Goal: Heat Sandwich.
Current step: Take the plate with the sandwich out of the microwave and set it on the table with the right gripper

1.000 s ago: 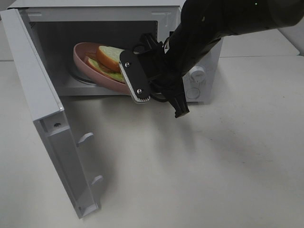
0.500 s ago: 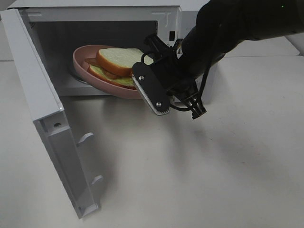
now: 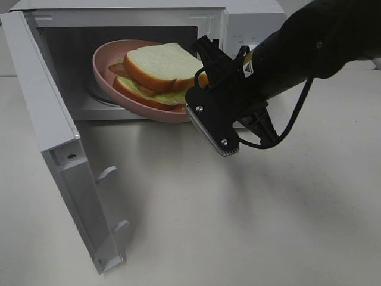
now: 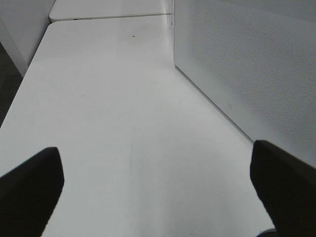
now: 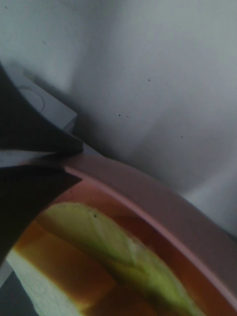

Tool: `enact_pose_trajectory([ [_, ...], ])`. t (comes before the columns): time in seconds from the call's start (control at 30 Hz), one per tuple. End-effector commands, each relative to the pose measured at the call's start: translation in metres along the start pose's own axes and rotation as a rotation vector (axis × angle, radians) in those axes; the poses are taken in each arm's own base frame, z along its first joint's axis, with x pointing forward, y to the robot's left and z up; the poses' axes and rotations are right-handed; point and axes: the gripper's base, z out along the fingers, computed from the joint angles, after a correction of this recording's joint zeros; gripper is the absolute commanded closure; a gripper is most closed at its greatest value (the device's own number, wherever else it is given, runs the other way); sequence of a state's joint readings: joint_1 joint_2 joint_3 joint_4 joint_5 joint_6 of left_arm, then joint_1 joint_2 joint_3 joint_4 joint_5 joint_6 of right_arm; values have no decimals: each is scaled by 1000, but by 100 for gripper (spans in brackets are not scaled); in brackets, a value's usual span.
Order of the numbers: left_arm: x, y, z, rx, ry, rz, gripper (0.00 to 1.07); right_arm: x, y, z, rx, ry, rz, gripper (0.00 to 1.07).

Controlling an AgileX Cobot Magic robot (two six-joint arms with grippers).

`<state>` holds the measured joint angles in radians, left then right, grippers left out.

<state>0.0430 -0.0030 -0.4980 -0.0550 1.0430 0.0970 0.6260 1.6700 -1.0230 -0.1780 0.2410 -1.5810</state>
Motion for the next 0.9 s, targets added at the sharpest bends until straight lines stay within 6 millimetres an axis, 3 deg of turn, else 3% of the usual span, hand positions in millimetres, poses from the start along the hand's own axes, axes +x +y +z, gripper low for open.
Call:
enact_pose_trajectory([
  [0.03,2,0,-3,-5,-31,-2,10,4,-3,-13,46,11,11,107],
  [0.3,2,0,-3,-5,-31,-2,10,3,20,-28,0,36,-61,107],
  [0.67,2,0,-3,-5,-31,-2,10,6,36,-44,-20,77,-62,107],
  [0.9,2,0,-3,-5,-31,-2,10,4,58,-58,-71,90,-63,107],
])
